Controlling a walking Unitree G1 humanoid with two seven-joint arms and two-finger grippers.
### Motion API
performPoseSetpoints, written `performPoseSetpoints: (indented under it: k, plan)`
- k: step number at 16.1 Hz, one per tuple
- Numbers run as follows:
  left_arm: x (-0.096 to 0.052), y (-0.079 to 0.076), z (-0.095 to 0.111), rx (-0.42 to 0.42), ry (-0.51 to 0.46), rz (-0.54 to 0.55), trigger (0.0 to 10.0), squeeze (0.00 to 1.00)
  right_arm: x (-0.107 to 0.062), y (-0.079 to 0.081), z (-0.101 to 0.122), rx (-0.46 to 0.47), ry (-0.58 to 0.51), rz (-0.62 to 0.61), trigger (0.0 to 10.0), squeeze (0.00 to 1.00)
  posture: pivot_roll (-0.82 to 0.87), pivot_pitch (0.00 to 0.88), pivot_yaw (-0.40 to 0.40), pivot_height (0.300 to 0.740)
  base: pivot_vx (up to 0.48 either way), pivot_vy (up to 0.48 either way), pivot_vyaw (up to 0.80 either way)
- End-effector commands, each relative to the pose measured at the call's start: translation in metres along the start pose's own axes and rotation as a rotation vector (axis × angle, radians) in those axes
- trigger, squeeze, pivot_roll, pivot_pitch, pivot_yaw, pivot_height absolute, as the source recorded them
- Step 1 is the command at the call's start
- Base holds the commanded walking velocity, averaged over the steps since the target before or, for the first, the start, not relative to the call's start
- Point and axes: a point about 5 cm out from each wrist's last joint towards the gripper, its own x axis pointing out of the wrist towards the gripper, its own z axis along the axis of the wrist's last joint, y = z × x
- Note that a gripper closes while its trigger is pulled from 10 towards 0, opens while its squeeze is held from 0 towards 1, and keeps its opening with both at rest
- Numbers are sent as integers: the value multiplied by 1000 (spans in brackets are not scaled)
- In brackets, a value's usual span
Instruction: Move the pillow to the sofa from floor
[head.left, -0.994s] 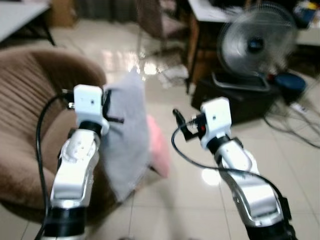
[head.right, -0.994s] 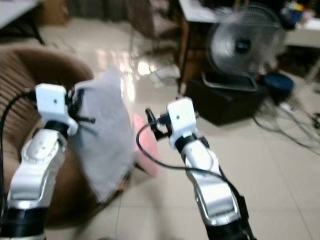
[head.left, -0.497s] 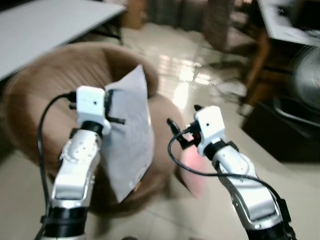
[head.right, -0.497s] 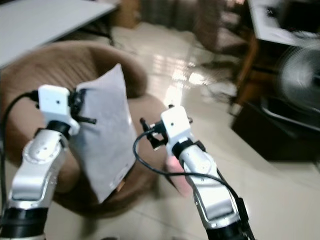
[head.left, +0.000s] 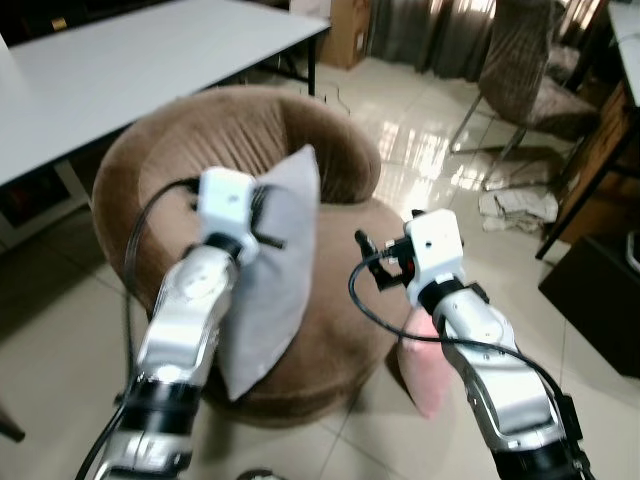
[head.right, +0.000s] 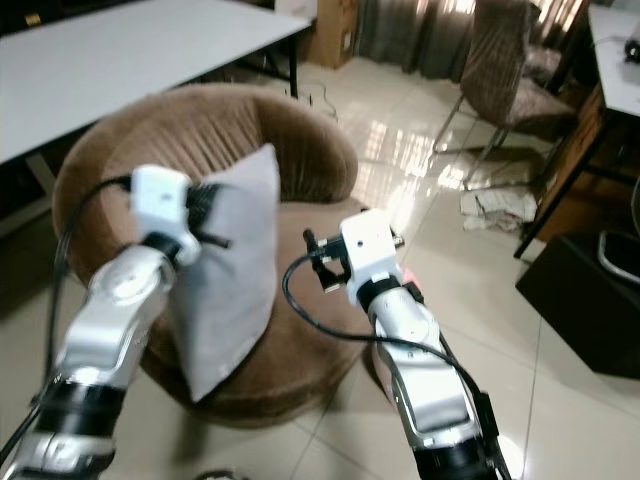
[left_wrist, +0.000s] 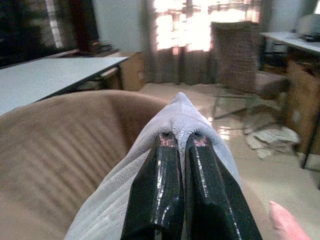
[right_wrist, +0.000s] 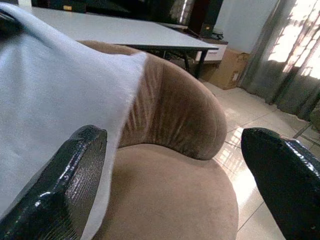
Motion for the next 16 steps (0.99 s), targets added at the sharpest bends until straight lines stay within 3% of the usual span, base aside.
performPoseSetpoints:
  k: [1,6,9,11,12,14,16]
  plan:
    - [7,-5,11,20,-55,-45,10000,0,2,-7,3,-13,-13,-31,10000,0,6,0,12,740,0,0,0]
    - [30,-14,13,36,-50,-92,10000,0,1,-11,4,-23,-18,-58,10000,0,-7,0,25,740,0,0,0]
    - [39,-14,17,-31,-72,-81,10000,0,1,-13,5,-25,-25,-72,10000,0,-11,0,23,740,0,0,0]
    - [51,-12,18,5,-70,-68,10000,0,1,-11,6,-28,-26,-51,10000,0,-23,6,23,740,0,0,0]
    - [62,-3,13,38,-13,-5,10000,0,-2,-6,6,-20,-21,19,10000,0,-32,18,29,740,0,0,0]
    - [69,12,4,121,91,88,10000,0,-11,4,-1,-15,28,145,10000,0,-47,48,47,740,0,0,0]
    - [66,38,-11,260,217,221,10000,0,-28,16,-18,-28,116,317,10000,0,-63,83,67,740,0,0,0]
